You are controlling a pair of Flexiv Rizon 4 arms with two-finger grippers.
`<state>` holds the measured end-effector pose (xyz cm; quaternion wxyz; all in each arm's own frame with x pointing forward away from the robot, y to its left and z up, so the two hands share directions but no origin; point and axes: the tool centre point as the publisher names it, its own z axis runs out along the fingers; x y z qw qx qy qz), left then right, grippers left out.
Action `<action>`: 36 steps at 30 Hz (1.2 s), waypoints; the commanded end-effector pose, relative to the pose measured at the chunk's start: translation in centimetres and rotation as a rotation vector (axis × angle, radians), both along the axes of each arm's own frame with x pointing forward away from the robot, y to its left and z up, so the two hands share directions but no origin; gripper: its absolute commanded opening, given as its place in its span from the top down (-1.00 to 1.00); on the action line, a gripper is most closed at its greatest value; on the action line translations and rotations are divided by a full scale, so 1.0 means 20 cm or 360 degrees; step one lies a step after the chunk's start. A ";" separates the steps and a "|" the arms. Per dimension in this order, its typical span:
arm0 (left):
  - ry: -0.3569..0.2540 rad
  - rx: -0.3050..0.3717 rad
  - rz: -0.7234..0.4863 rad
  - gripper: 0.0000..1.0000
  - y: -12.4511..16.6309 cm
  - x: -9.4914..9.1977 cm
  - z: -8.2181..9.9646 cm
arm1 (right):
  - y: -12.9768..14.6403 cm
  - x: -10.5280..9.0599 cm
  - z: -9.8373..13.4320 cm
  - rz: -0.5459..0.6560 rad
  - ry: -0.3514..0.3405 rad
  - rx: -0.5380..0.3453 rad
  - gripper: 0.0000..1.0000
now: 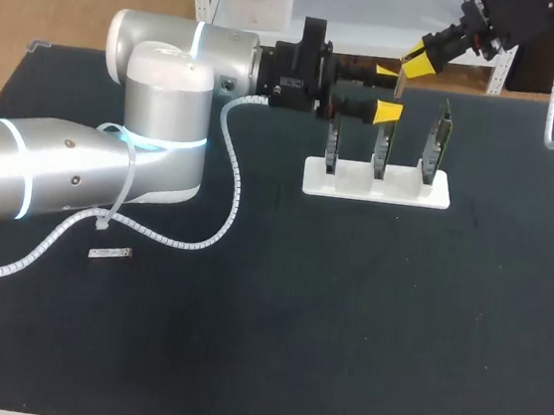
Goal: Pick up the optical module with the left hand, and insert it into the network port with the right hand.
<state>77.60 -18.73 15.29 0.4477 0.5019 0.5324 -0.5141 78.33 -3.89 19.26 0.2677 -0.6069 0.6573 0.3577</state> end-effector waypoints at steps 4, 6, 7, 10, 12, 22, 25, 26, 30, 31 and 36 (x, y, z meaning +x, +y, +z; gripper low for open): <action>-0.0038 0.0020 0.0002 -1.00 0.01 -0.02 0.01 | 0.00 0.00 0.00 -0.0004 -0.0011 -0.0004 1.00; -0.0050 0.0080 -0.0005 -1.00 0.01 -0.03 0.01 | 0.00 0.00 0.00 -0.0002 -0.0011 -0.0004 1.00; -0.0066 0.0115 0.0007 -1.00 0.02 -0.03 0.01 | 0.00 0.00 0.00 -0.0002 -0.0011 -0.0004 1.00; -0.0065 0.0145 0.0006 -1.00 0.04 -0.04 0.00 | 0.01 0.00 0.00 -0.0001 -0.0015 -0.0010 1.00; -0.0080 0.0191 0.0017 -1.00 0.06 -0.05 -0.01 | 0.01 0.00 -0.01 -0.0004 -0.0015 -0.0009 1.00; -0.0185 0.0449 -0.0017 -1.00 0.15 -0.03 -0.03 | 0.00 0.01 -0.01 -0.0010 -0.0016 0.0000 1.00; -0.0220 0.0540 -0.0053 -1.00 0.14 -0.02 -0.04 | 0.00 0.01 -0.01 -0.0008 -0.0017 0.0003 1.00; -0.0218 0.0577 -0.0062 -1.00 0.14 -0.02 -0.04 | 0.00 0.01 -0.01 -0.0009 -0.0017 0.0003 1.00; -0.0197 0.0612 -0.0134 -1.00 0.12 -0.01 -0.05 | 0.00 0.01 -0.01 -0.0010 -0.0018 0.0005 1.00; -0.0204 0.0616 -0.0135 -1.00 0.12 -0.02 -0.06 | 0.00 0.01 -0.01 -0.0011 -0.0018 0.0005 1.00; -0.0130 0.0624 -0.0132 -1.00 0.12 -0.01 -0.09 | -0.01 0.01 -0.01 -0.0014 -0.0018 0.0004 1.00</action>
